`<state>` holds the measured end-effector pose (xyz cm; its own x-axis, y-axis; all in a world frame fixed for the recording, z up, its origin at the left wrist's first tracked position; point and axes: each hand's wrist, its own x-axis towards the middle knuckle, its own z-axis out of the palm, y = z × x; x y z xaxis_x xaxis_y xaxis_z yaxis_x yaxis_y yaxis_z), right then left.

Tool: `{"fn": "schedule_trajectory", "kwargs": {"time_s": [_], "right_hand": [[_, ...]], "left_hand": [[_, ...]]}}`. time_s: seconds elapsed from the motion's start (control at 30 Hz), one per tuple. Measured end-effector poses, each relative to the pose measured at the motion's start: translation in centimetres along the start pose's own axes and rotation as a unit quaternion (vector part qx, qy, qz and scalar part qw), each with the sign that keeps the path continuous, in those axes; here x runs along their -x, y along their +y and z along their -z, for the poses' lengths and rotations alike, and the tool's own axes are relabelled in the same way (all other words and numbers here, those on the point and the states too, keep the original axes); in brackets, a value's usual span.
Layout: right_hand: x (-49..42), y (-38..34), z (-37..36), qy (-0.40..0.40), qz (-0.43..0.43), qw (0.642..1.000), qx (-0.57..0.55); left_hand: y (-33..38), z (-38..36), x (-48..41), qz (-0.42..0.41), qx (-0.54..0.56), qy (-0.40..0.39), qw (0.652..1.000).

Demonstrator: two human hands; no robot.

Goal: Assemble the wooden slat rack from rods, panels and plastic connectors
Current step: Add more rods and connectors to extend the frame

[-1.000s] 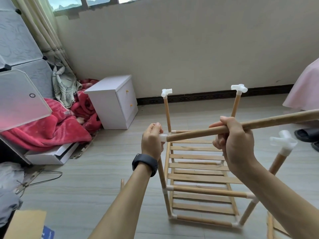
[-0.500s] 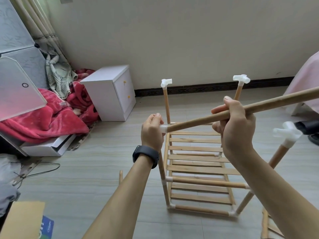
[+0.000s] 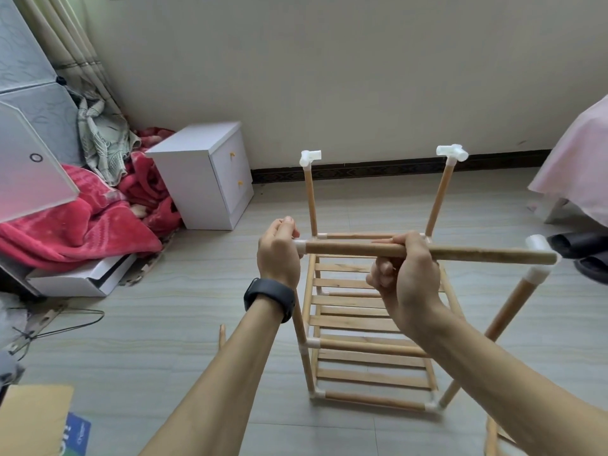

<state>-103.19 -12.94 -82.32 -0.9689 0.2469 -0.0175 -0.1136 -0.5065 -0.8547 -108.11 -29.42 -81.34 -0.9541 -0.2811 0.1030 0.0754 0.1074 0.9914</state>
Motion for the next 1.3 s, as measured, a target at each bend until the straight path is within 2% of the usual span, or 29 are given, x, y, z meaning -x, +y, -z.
{"fn": "schedule_trajectory", "kwargs": {"time_s": [0.17,0.27,0.37,0.43,0.5,0.57,0.63,0.73,0.8,0.83,0.9,0.97,1.0,1.07,1.1,1.3], "right_hand": [[-0.4,0.4,-0.7,0.01,-0.031,0.999,-0.019],[-0.4,0.2,-0.4,-0.029,-0.06,0.998,-0.008],[-0.1,-0.4,0.9,-0.085,-0.113,0.99,-0.005],[0.4,-1.2,2.3,-0.126,-0.134,0.982,0.041],[1.0,-2.5,4.2,-0.165,-0.136,0.965,0.152],[1.7,-4.0,6.0,-0.182,-0.076,0.944,0.263],[2.3,-5.8,7.7,-0.139,0.056,0.934,0.324],[2.8,-8.3,10.0,0.022,0.247,0.917,0.313],[2.6,-9.7,11.4,0.148,0.315,0.886,0.305],[2.5,-10.1,12.2,0.2,0.307,0.881,0.3],[1.9,-10.2,13.5,0.251,0.191,0.904,0.288],[1.3,-9.4,14.5,0.19,0.051,0.931,0.307],[1.0,-8.8,14.7,0.133,0.019,0.937,0.324],[0.5,-8.0,14.7,0.045,0.024,0.938,0.344],[0.3,-7.8,14.6,0.036,0.041,0.936,0.347],[-0.7,-7.1,15.3,0.091,0.062,0.953,0.284]], "left_hand": [[0.1,0.1,0.4,-0.001,-0.008,0.005,1.0],[-0.3,0.6,0.2,-0.009,-0.007,0.003,1.0],[-0.4,1.1,-0.1,-0.008,0.026,-0.043,0.999],[-0.2,1.2,-0.1,-0.016,0.004,-0.056,0.998],[0.1,0.9,0.2,-0.05,-0.09,-0.005,0.995],[0.7,0.5,0.5,-0.114,-0.214,0.086,0.966],[2.3,-0.8,1.5,-0.229,-0.309,0.098,0.918],[4.6,-5.2,4.0,-0.382,-0.348,-0.031,0.856],[5.6,-9.3,6.1,-0.427,-0.37,-0.154,0.81],[5.8,-11.3,7.1,-0.433,-0.386,-0.211,0.787],[5.7,-14.6,8.6,-0.417,-0.42,-0.287,0.753],[5.1,-16.3,8.9,-0.427,-0.445,-0.291,0.732],[4.8,-16.6,8.7,-0.443,-0.454,-0.28,0.72],[4.4,-16.4,7.9,-0.468,-0.46,-0.266,0.706],[4.2,-16.2,7.6,-0.471,-0.459,-0.266,0.704],[4.7,-15.3,6.7,-0.445,-0.443,-0.285,0.724]]}}
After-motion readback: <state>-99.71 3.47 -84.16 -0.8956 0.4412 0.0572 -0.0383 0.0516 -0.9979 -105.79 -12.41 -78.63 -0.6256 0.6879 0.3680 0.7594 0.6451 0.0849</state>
